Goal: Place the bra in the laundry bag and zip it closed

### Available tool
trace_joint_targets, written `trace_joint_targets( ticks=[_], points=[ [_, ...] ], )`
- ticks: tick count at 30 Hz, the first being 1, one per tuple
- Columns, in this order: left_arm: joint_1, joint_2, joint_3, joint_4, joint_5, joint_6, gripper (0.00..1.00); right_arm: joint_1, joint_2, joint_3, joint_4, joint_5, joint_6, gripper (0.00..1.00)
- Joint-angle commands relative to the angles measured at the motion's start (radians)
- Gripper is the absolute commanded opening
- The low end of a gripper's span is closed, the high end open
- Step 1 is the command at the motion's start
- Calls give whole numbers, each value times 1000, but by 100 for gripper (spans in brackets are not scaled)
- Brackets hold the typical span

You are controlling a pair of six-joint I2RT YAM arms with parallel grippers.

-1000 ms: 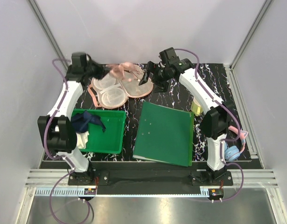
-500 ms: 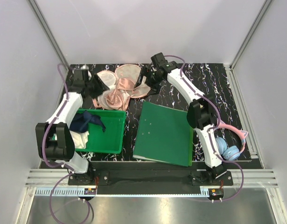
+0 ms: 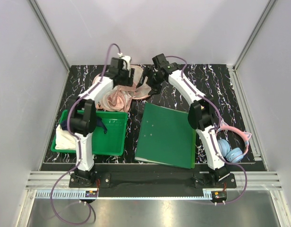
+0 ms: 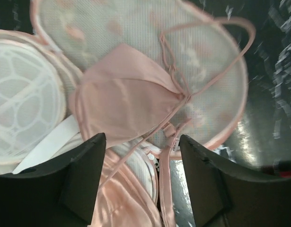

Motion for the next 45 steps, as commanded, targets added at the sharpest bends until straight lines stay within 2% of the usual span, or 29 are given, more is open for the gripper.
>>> trace_joint_targets(
  ticks=[1,7,10,14,19,22,29,35,38,40,42,43,45],
  points=[
    [-65,16,45,41,-235,174,72,-41,-21,25,46,42,26,87],
    [-72,43,32,41,-263,148,73,-78,-107,-124,79,20,-16,88],
    [-72,58,41,38,-244,130,77,-78,-142,-216,135,-16,10,89],
    [-58,85,79,15,-301,72,81,-78,-183,-320,213,-44,32,89],
    [11,109,165,-62,-99,-112,72,-78,-215,-377,230,-46,20,89],
    [57,115,179,-66,59,-193,72,-78,-229,-392,243,-44,15,89],
    [157,162,190,-74,176,-330,76,-78,-220,-403,257,-67,29,89],
    [169,242,223,-66,277,-399,73,-76,-205,-396,266,-80,38,89],
    [169,274,242,-48,287,-428,70,-76,-200,-391,266,-83,40,89],
    [171,292,265,-36,316,-450,60,-76,-197,-389,266,-84,41,89],
    [172,303,276,-32,325,-471,41,-73,-197,-385,266,-86,40,89],
    [174,299,271,-22,325,-476,28,-72,-194,-385,266,-84,40,89],
    [177,273,263,-13,326,-487,19,-70,-193,-383,266,-86,38,89]
  ],
)
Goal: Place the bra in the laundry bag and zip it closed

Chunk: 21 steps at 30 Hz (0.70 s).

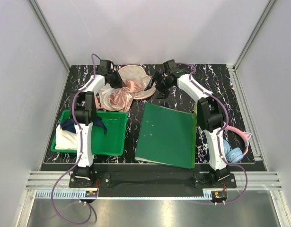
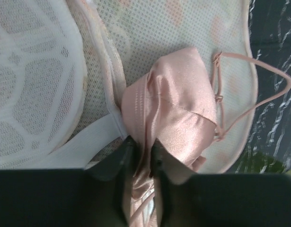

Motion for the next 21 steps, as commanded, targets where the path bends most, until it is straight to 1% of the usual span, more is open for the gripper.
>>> trace_joint_targets(
  ticks=[1,5,8,9,11,14,15,16,17,19,20,21],
  points=[
    [10,-51,41,79,56,-47,13,15,-31,20,24,-28,1,89],
    [27,-136,-27,137,96,-80,0,16,-28,31,24,-31,0,88],
    [46,-191,-70,206,157,-147,0,18,-5,70,30,-46,-6,89],
    [50,-206,-106,229,172,-190,0,21,3,102,30,-51,-15,88],
    [63,-246,-169,298,193,-230,0,25,27,139,34,-66,-35,89],
    [79,-301,-254,416,147,-334,0,38,72,211,37,-94,-45,91],
    [82,-312,-313,442,112,-407,0,45,93,244,37,-102,-43,92],
    [90,-326,-343,532,90,-447,0,48,105,262,37,-111,-45,92],
    [93,-324,-364,571,78,-519,0,53,118,296,37,-126,-48,92],
    [95,-311,-375,640,71,-569,0,67,150,323,38,-132,-49,93],
    [93,-279,-357,647,80,-587,0,70,161,346,37,-143,-54,93],
    [90,-262,-326,619,111,-587,0,71,176,357,38,-148,-58,93]
  ],
)
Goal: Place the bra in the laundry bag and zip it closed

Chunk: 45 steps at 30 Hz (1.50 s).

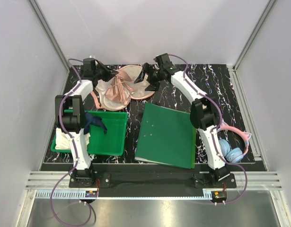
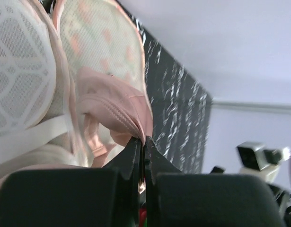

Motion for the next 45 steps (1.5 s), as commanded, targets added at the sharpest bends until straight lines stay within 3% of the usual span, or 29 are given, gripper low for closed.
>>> trace_joint_targets(
  ticks=[1,4,7,13,23,32,40,45],
  points=[
    [-7,43,100,123,25,-136,0,27,58,89,17,-64,-32,93],
    [-14,68,167,27,58,-75,0,27,81,126,16,-83,-78,95],
    [-17,22,132,19,62,-41,0,25,110,167,17,-83,-88,98],
    [-21,-60,54,36,171,-21,0,22,174,264,54,-49,42,100],
    [-36,-164,-52,43,229,-11,0,16,102,28,447,9,484,100],
    [-36,-185,-46,32,334,-8,0,10,90,-4,526,-43,518,100],
    [-42,-205,-63,-2,407,15,0,4,-4,-213,864,-69,578,100],
    [-53,-224,-72,-7,415,22,1,7,-25,-285,957,-116,687,100]
  ],
)
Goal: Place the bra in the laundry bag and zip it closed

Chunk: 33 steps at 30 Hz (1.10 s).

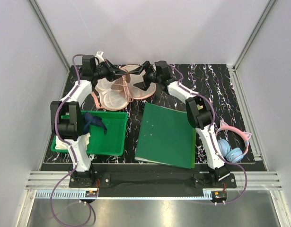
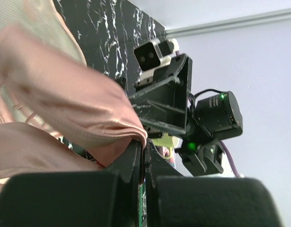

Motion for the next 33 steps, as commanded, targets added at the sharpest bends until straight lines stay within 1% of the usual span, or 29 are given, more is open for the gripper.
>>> trace_joint_targets(
  ticks=[1,2,5,7,12,18,21,23,24,26,27,28,29,30,32,33],
  points=[
    [-20,-73,-7,16,71,14,2,-3,-122,-84,212,-44,107,100],
    [-23,-73,-4,16,74,17,2,-3,-147,-133,233,-41,141,100],
    [-33,-72,-1,10,75,25,3,-2,-186,-210,309,-23,221,100],
    [-43,-73,-1,10,82,28,3,0,-194,-232,365,-15,265,100],
    [-73,-79,-15,-10,90,37,4,3,-203,-229,402,-9,364,100],
    [-82,-95,-32,-13,90,39,4,0,-238,-333,477,45,422,100],
    [-79,-99,-26,-47,79,60,4,-8,-263,-351,449,55,372,100],
    [-75,-101,-26,-65,65,70,4,-16,-299,-368,390,62,290,99],
    [-73,-101,-32,-65,65,68,4,-25,-310,-365,363,65,213,98],
    [-73,-87,-29,-72,70,60,4,-30,-333,-344,269,63,120,96],
    [-73,-84,-29,-73,73,60,4,-34,-333,-309,243,49,33,90],
    [-75,-81,-29,-75,74,60,4,-37,-330,-290,196,43,-1,82],
    [-75,-79,-30,-76,75,62,4,-37,-326,-275,182,39,-30,72],
    [-75,-78,-30,-76,76,63,4,-39,-320,-238,166,22,-61,65],
    [-75,-76,-26,-88,75,76,4,-42,-292,-201,131,3,-73,53],
    [-75,-76,-21,-95,75,88,6,-40,-286,-180,122,-7,-83,48]
  ],
)
